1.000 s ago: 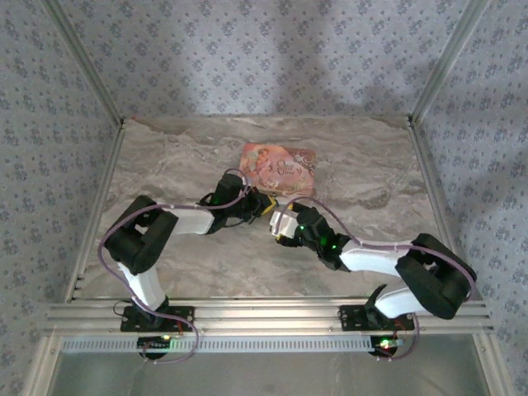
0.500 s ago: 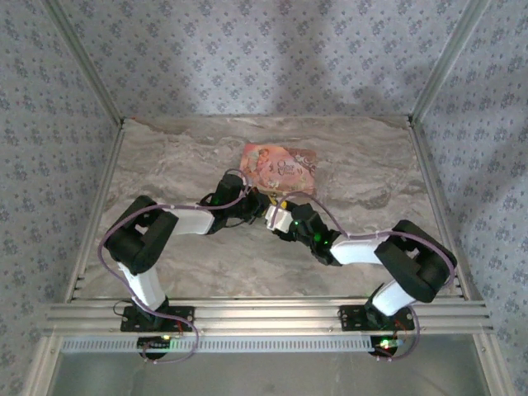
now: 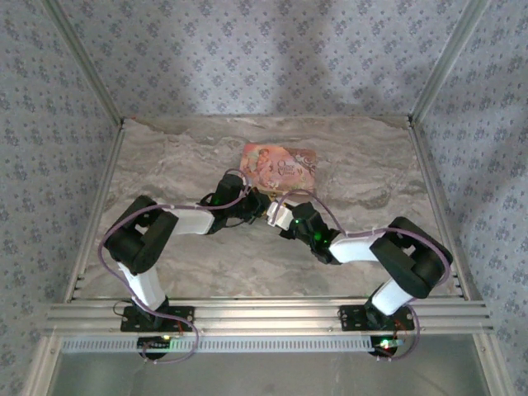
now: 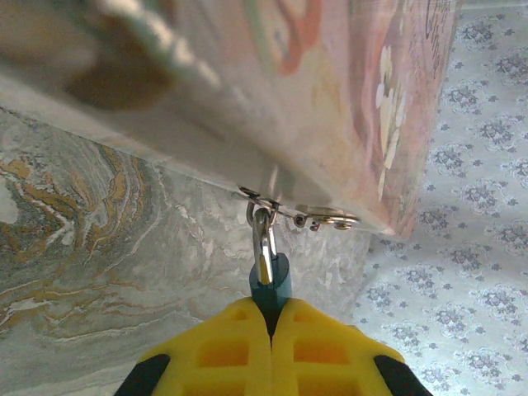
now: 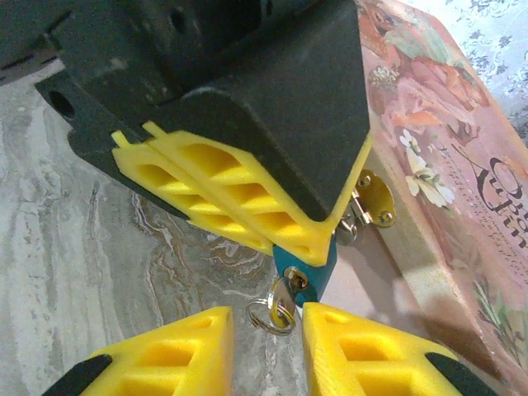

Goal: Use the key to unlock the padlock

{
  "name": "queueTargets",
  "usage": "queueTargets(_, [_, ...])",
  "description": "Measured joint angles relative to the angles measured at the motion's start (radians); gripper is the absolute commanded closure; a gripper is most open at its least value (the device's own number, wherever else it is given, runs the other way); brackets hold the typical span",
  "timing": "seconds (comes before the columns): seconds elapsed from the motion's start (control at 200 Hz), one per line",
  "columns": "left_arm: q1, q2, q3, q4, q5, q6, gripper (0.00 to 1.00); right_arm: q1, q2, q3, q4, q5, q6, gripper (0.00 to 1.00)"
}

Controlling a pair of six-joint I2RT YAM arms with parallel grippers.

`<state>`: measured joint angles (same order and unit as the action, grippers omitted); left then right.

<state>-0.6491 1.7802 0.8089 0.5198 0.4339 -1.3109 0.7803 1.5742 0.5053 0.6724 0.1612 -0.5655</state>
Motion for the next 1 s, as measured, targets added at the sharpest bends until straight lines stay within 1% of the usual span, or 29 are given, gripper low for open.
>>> queueTargets(0.24, [0.000, 0.000, 0.000, 0.000, 0.000, 0.000, 1.00, 0.000, 0.006, 0.012, 0.018, 0.000, 0.001, 0.74])
queueTargets(0.58, [0.000, 0.000, 0.000, 0.001, 0.000, -0.001, 1.00, 0.000, 0.032, 0.027, 0.033, 0.012, 0.013, 0.88])
queueTargets(0.73, [0.001, 0.000, 0.000, 0.005, -0.004, -0.011, 1.00, 0.001, 0.033, 0.027, 0.037, 0.019, 0.023, 0.97])
queueTargets(0.829, [0.001, 0.000, 0.000, 0.006, -0.006, -0.016, 1.00, 0.001, 0.036, 0.027, 0.043, 0.024, 0.031, 1.00])
queueTargets(0.999, [0.001, 0.000, 0.000, 0.007, -0.011, -0.019, 1.00, 0.004, 0.043, 0.027, 0.056, 0.034, 0.055, 1.00])
